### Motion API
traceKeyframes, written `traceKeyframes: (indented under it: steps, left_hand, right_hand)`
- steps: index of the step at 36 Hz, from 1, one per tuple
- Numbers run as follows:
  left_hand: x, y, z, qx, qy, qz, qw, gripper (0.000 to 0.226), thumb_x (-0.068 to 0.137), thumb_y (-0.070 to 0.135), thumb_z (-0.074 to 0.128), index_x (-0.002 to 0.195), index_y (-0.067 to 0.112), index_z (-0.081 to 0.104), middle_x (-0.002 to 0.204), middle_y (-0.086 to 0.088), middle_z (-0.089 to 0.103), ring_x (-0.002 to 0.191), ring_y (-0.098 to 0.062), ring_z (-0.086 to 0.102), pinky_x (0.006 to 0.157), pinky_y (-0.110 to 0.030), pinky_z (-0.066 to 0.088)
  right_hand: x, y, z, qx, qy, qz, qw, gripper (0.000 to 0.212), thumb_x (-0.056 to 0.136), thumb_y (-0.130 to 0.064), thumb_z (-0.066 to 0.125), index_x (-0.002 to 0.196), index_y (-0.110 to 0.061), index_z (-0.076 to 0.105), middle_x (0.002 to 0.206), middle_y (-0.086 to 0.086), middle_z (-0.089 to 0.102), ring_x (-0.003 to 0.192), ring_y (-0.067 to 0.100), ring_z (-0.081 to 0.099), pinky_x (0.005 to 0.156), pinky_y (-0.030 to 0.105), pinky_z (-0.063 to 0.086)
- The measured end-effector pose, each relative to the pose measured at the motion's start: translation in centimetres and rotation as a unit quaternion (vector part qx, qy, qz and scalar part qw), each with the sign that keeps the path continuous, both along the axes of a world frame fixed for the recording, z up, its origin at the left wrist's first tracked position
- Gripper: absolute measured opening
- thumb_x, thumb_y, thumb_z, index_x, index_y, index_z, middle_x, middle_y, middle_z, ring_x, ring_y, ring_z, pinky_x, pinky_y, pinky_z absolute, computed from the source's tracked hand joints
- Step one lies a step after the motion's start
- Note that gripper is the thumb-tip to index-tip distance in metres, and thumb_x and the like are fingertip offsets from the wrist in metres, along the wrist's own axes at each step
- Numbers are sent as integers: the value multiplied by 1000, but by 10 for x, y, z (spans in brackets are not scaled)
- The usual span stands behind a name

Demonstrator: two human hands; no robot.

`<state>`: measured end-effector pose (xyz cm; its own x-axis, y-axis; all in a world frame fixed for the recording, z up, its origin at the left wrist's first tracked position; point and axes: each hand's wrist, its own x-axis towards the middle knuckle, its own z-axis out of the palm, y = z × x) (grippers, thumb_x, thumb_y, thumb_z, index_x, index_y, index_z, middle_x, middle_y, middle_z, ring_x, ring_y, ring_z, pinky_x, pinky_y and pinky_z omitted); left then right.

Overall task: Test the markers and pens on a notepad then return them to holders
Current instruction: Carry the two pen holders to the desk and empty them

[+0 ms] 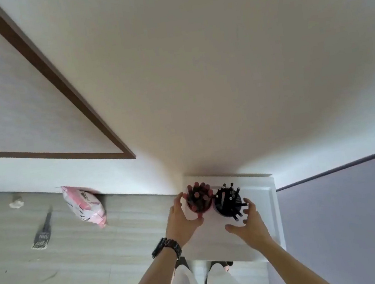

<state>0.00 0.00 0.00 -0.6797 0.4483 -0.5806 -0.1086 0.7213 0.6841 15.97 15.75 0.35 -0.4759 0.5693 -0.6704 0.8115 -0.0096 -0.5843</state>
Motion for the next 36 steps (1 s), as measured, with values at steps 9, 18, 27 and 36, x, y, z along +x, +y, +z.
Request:
traceKeyframes:
  steps: [9, 18, 27, 36]
  left_hand:
    - [1, 12, -15, 28, 22, -21, 999, 100, 65, 40, 80, 142, 53, 18, 123, 13, 41, 117, -13, 48, 91, -29, 46]
    - [-2, 22, -29, 37, 40, -35, 998, 102, 65, 39, 84, 146, 41, 23, 141, 6, 42, 127, -15, 46, 104, -37, 46]
    - [3, 20, -19, -3, 104, -36, 994, 89, 58, 53, 75, 135, 33, 35, 119, 20, 50, 110, -6, 49, 89, -23, 46]
    - [29, -54, -22, 29, 42, 80, 995, 76, 63, 57, 80, 128, 35, 47, 123, 22, 57, 116, 2, 57, 91, -23, 52]
  right_hand:
    - [-8, 0, -19, 43, -5, 37, 998, 112, 65, -46, 85, 153, -36, 17, 140, 0, 42, 124, 22, 51, 98, 41, 50]
    - [-24, 1, -17, 103, 10, 67, 992, 107, 71, -43, 80, 156, -35, 15, 146, -2, 41, 128, 22, 46, 103, 43, 48]
    - [-24, 0, -7, 165, 29, 83, 982, 84, 70, -55, 77, 140, -34, 37, 130, -16, 50, 115, 10, 50, 93, 32, 51]
    - [11, -9, 25, 140, 41, 64, 987, 78, 58, -66, 81, 124, -39, 51, 117, -13, 60, 96, 3, 60, 80, 27, 49]
